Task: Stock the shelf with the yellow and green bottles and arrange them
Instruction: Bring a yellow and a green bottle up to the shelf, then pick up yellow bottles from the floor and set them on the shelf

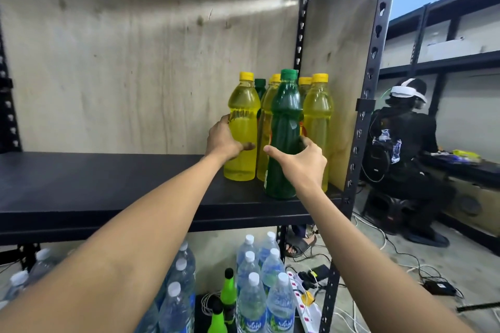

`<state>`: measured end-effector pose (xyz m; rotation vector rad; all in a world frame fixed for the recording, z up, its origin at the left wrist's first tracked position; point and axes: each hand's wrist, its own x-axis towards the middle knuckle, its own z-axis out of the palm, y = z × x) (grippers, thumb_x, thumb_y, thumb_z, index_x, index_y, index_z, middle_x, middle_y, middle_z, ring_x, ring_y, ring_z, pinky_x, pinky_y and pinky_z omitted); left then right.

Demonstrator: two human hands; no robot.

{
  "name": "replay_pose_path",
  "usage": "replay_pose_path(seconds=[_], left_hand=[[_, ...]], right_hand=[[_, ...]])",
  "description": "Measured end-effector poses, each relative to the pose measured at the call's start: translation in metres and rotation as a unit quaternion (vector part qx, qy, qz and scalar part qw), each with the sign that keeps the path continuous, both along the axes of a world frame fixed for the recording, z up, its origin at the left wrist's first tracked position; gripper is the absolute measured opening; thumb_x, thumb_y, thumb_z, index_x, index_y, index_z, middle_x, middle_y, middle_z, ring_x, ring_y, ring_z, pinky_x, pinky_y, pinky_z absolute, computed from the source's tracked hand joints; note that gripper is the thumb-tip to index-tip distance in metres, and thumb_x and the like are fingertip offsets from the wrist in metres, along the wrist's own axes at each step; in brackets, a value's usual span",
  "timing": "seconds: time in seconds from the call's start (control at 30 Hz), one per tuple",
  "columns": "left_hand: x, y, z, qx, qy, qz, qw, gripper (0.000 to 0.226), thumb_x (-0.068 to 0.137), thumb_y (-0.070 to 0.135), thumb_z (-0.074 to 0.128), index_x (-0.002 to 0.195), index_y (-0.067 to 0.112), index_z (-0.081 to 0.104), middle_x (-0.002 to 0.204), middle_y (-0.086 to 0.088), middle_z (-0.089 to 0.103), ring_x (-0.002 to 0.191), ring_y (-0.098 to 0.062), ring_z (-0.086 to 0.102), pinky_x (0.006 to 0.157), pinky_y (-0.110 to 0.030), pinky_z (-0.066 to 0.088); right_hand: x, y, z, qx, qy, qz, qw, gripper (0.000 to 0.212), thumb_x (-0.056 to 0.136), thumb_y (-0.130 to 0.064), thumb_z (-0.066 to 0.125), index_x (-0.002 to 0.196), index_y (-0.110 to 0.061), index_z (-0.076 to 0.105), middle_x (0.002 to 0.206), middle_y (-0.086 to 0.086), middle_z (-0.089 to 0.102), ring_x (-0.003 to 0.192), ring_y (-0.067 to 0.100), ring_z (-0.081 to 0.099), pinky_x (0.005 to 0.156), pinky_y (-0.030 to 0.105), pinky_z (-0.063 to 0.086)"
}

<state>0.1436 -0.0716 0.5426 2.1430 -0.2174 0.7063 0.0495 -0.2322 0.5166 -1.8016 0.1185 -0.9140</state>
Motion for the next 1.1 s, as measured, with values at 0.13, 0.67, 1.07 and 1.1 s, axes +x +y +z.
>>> replay_pose_path(seconds=[0.13, 0.67, 1.07, 1.1], left_hand=[[-0.011, 0.002, 0.005, 0.031, 0.068, -0.007, 0.997, 0.097, 0.061, 0.035, 0.093, 0.14, 0.017, 0.041, 0.134, -0.009, 0.057, 0.122, -0.031, 0.055, 0.097, -0.042, 0.051], [-0.243, 0.141, -0.116, -0.175, 0.135, -0.075, 0.972, 0.038, 0.077, 0.018, 0.082, 0.107, 0.037, 0.069, 0.098, 0.013, 0.073, 0.076, -0.008, 0.07, 0.078, -0.026, 0.052], [-0.331, 0.254, -0.43, -0.247, 0.507, 0.111, 0.818, 0.031, 0.072, 0.019, 0.077, 0.102, 0.018, 0.071, 0.094, -0.007, 0.073, 0.078, -0.025, 0.065, 0.065, -0.032, 0.047], [-0.34, 0.257, -0.449, -0.235, 0.518, 0.127, 0.813, 0.019, 0.072, 0.021, 0.076, 0.09, 0.022, 0.07, 0.088, 0.0, 0.074, 0.08, -0.027, 0.067, 0.064, -0.033, 0.047]], right_hand=[[-0.006, 0.004, 0.009, -0.031, -0.021, -0.011, 0.999, 0.104, 0.061, -0.048, 0.091, 0.147, -0.012, 0.046, 0.143, 0.004, 0.057, 0.135, 0.022, 0.05, 0.108, 0.035, 0.043], [-0.115, 0.099, -0.136, -0.014, -0.013, 0.069, 0.997, 0.052, 0.072, -0.025, 0.088, 0.12, -0.025, 0.069, 0.113, -0.014, 0.066, 0.108, 0.006, 0.063, 0.101, 0.025, 0.049], [-0.173, 0.184, -0.387, -0.185, 0.426, 0.198, 0.863, 0.053, 0.072, -0.032, 0.087, 0.12, -0.017, 0.07, 0.118, 0.003, 0.072, 0.107, 0.019, 0.068, 0.09, 0.03, 0.05], [-0.173, 0.186, -0.401, -0.185, 0.45, 0.207, 0.849, 0.053, 0.073, -0.031, 0.087, 0.121, -0.017, 0.07, 0.12, 0.003, 0.072, 0.108, 0.02, 0.068, 0.09, 0.03, 0.051]])
